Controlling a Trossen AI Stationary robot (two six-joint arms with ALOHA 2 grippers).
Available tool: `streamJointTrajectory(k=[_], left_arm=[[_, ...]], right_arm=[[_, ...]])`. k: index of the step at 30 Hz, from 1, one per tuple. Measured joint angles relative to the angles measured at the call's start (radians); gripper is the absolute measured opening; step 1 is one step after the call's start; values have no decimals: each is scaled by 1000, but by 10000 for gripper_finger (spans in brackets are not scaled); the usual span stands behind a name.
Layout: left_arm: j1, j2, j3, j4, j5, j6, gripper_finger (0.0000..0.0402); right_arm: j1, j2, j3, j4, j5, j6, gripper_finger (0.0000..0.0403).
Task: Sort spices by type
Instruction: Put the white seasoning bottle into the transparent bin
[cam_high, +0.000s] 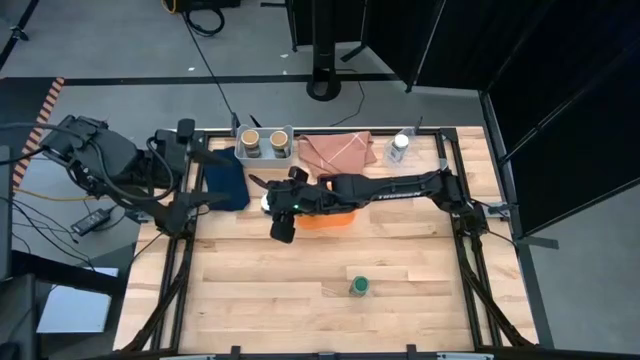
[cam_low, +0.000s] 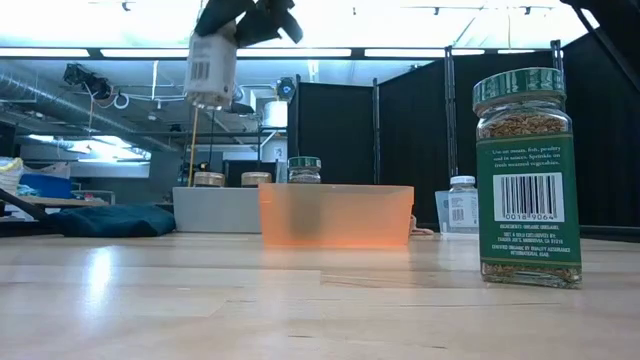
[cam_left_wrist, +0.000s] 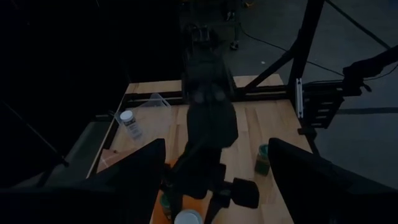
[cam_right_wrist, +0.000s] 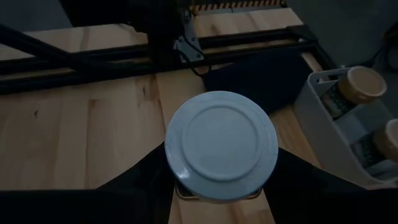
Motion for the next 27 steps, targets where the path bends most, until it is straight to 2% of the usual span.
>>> streamJointTrajectory(k=[10,18,27], left_arm=[[0,3,-59,7,-8,6,289],[0,4,-134,23,-21,7,289],[1,4,-147,69,-43,16,289]], right_arm=[[-23,0,175,-193,1,-53,207],[-37,-52,173,-277,0,-79,207],[-60,-117,173,-390,4,-107,207]])
